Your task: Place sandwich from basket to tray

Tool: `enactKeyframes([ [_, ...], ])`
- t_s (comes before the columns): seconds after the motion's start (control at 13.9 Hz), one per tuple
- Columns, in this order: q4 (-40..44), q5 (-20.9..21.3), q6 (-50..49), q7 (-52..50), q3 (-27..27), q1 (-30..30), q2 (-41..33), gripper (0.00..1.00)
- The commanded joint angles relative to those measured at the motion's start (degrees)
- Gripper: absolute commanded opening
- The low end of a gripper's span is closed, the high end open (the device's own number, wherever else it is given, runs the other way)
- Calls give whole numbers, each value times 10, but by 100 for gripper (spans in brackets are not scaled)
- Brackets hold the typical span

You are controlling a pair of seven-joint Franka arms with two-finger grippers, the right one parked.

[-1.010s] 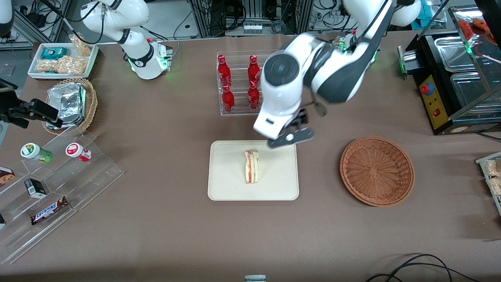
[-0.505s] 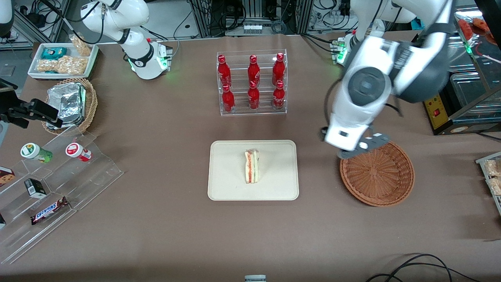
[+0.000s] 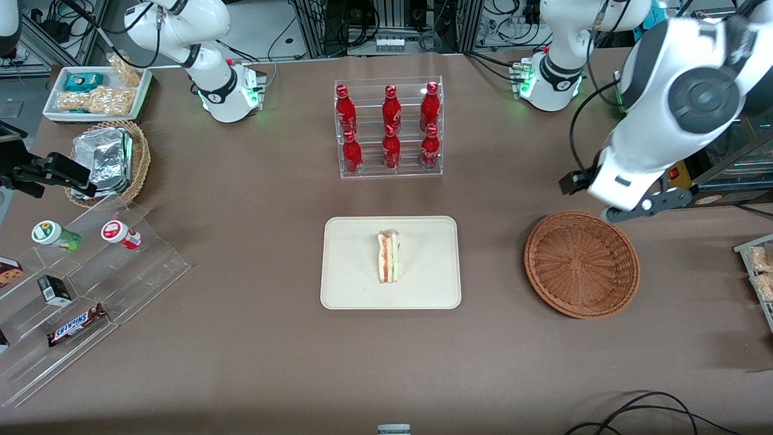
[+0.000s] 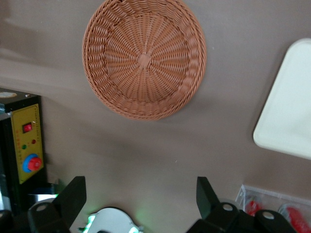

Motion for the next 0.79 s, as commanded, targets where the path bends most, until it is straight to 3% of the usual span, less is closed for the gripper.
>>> enactKeyframes([
  [0.0,-16,-11,-12,83,-13,46,-38,100],
  [0.14,-4,-23,-9,157,-15,64,-47,100],
  [0.29,10,-48,-6,212,18,64,-46,100],
  [0.72,29,-76,13,225,63,66,-48,100],
])
